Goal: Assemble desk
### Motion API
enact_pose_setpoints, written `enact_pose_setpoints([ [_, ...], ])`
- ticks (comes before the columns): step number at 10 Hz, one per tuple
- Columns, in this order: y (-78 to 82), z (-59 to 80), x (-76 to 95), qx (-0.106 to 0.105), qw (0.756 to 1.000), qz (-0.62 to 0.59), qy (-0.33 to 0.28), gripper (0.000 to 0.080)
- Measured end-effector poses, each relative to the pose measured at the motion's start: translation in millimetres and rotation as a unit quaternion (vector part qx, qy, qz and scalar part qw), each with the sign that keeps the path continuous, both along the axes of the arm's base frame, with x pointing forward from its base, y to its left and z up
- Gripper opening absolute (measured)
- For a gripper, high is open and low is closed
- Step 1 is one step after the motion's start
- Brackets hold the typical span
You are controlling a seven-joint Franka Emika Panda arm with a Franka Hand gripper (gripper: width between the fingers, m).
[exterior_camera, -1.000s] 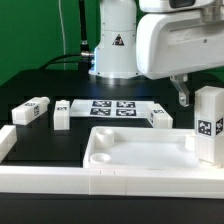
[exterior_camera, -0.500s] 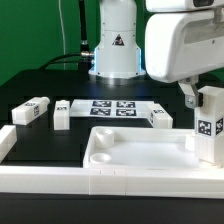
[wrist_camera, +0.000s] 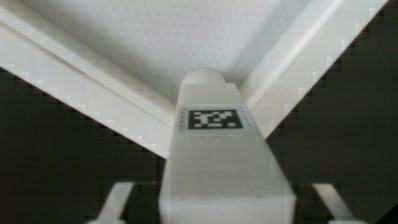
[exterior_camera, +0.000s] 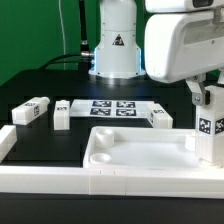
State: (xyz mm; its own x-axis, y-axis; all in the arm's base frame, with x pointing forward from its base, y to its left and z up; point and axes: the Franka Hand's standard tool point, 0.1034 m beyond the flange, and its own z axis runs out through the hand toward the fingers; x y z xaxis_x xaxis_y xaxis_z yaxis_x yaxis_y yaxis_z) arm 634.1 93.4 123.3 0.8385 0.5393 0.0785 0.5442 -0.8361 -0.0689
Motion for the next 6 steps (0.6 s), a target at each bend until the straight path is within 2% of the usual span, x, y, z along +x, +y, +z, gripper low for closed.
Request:
enact_pose_setpoints([
  [2,0.1,-0.2,-0.3,0.003,1.000,-0.029,0.003,0.0288],
  [5,0.2,-1.0,-0.7,0.014,0.985,-0.170,0.018,0.0288],
  [6,0.3,-1.6,-0.1,0.021,0.972,-0.232,0.021,0.0288],
])
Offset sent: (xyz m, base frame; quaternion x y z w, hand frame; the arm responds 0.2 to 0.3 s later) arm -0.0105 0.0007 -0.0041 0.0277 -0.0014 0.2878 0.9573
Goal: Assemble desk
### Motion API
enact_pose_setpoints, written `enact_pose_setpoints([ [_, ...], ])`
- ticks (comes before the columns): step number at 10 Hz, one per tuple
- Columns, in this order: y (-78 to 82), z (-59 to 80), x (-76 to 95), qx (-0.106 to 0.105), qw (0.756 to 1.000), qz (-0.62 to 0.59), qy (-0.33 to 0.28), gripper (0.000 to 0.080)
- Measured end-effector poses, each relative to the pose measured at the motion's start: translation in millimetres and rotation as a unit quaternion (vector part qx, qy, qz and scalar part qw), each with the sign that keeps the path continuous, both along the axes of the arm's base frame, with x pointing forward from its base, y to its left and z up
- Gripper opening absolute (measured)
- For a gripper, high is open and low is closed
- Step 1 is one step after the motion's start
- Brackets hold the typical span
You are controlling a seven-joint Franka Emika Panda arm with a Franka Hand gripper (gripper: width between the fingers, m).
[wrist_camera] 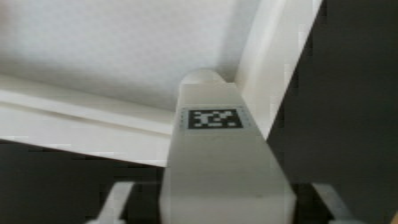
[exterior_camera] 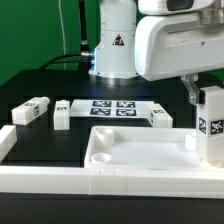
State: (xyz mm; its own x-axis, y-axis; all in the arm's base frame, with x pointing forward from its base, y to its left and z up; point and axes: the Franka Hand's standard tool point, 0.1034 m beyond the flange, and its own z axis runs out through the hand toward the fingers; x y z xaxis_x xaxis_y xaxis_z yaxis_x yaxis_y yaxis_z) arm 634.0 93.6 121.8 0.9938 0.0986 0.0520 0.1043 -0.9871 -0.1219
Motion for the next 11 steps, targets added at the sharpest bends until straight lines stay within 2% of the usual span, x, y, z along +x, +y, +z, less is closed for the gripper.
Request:
enact_pose_setpoints([
  [3,0.8,-0.2,0.2,0.006,0.991,-0.134,0.010,0.0290],
  [9,2.5,-0.2,-0.4,0.014,0.931,-0.363,0.046,0.0290],
  [11,2.3,-0.2,-0.4,0.014,0.941,-0.336,0.043,0.0293],
])
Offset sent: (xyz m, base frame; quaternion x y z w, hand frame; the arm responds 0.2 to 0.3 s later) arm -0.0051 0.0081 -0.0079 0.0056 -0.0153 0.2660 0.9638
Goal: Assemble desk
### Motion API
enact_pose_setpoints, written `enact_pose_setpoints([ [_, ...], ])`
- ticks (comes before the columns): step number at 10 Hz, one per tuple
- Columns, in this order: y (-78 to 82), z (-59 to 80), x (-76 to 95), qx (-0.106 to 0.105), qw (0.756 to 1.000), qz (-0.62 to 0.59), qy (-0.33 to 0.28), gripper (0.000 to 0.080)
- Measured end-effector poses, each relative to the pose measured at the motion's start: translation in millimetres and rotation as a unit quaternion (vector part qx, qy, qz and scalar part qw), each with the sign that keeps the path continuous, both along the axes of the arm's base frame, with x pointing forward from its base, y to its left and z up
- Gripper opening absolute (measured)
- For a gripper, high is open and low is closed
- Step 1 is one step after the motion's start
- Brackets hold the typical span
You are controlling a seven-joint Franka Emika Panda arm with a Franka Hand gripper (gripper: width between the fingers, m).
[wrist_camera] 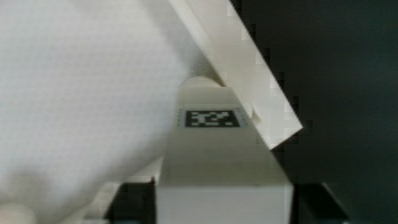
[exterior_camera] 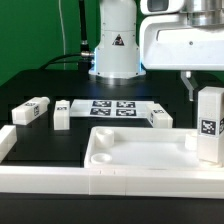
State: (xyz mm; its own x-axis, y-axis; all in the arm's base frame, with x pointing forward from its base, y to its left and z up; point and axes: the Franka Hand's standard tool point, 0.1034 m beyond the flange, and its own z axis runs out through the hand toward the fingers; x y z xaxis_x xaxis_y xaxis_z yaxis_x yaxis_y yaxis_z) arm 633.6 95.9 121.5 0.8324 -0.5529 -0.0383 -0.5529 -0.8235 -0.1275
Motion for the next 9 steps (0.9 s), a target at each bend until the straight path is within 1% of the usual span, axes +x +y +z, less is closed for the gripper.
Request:
enact_pose_setpoints([
  [1,-0.9,0.0,0.1,0.000,1.000,0.013,-0.002,0.0505],
  [2,-0.8,0.0,0.1,-0.003,0.999,0.043,-0.006,0.0505],
  [3,0.1,-0.1,-0.1,-0.007,0.995,0.094,-0.012,0.0621],
  [4,0.2,-0.1,-0.1,-0.008,0.992,0.122,-0.015,0.0641],
  [5,-0.4,-0.1,0.0,-0.011,0.983,0.183,-0.023,0.0647],
  [6,0.8,-0.1,-0.2,-0.015,0.975,0.218,-0.027,0.0647],
  [7,1.9,0.3,0.7,-0.022,0.960,0.276,-0.035,0.0648],
  [9,2.5,0.6,1.3,-0.030,0.928,0.369,-0.047,0.0648],
])
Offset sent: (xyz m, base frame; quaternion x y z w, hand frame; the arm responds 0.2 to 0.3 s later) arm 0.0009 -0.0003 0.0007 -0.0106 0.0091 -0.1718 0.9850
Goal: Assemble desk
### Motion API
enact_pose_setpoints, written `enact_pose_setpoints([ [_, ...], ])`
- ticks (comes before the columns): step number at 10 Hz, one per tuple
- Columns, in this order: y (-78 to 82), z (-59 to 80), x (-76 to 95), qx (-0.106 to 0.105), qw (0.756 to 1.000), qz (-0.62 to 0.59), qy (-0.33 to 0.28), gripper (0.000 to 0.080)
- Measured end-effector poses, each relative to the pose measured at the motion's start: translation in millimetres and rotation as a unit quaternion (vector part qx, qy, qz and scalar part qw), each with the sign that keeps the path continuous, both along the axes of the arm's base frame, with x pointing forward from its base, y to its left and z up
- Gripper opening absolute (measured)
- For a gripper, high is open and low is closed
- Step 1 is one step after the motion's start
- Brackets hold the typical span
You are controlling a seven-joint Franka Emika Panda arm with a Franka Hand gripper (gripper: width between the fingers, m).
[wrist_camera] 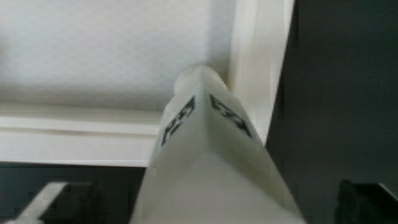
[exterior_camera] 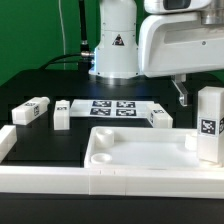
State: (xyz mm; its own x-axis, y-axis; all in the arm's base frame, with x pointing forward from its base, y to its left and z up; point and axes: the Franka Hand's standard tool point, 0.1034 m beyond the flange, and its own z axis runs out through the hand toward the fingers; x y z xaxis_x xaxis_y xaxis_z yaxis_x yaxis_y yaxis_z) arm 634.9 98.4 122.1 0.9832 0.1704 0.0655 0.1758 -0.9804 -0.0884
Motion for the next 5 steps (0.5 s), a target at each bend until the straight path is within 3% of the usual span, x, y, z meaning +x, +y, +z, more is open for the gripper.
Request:
enact_pose_setpoints([
  [5,-2.1,-1.2,-0.5,-0.022,0.979,0.201,-0.018,0.0648],
])
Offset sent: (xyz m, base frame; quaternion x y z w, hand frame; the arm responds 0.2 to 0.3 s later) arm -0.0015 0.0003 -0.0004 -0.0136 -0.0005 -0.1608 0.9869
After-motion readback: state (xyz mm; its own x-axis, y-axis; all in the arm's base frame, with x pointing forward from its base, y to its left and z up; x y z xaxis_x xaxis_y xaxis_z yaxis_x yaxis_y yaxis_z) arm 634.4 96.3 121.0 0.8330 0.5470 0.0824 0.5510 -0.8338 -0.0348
